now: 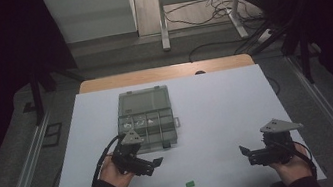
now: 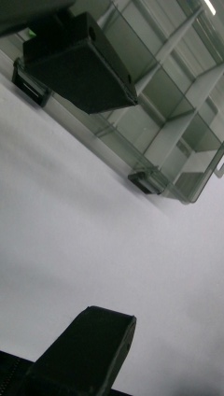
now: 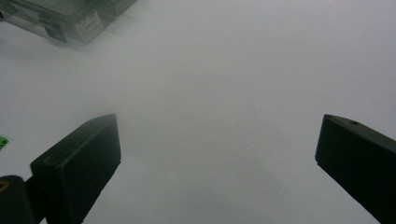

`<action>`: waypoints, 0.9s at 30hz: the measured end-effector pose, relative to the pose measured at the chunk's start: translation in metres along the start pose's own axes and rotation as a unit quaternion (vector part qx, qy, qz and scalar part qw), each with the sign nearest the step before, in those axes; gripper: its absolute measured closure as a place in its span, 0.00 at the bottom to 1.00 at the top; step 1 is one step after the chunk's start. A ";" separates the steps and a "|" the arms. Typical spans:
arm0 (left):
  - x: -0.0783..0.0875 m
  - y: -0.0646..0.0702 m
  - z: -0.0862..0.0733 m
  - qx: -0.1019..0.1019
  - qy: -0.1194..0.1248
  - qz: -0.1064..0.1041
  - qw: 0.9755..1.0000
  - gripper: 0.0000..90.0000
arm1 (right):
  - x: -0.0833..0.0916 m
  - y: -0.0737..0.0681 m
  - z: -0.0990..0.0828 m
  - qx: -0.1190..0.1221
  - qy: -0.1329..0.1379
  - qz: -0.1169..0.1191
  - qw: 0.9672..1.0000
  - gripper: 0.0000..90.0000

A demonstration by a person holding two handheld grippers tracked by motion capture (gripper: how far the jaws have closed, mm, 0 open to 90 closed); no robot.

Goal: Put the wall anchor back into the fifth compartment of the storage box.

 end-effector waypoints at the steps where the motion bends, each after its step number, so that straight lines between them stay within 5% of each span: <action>1: -0.001 0.001 0.000 -0.001 -0.002 -0.002 1.000 0.02 | 0.000 0.000 0.000 0.000 0.000 0.000 1.000 0.01; 10: -0.009 0.010 0.003 0.001 -0.019 -0.026 0.999 0.01 | 0.000 0.000 0.000 0.003 -0.002 0.001 1.000 0.01; 27: -0.041 0.037 0.011 -0.035 -0.067 -0.063 0.995 0.00 | -0.001 -0.001 0.000 0.004 -0.004 0.001 1.000 0.01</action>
Point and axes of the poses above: each handheld gripper's, and its own axes: x roughly backward along the jaws, z roughly out of its top, y roughly to its right, the point moved 1 cm from there along -x, roughly forward along the jaws, and after that the axes turned 6 degrees about z, right-handed, at the moved point
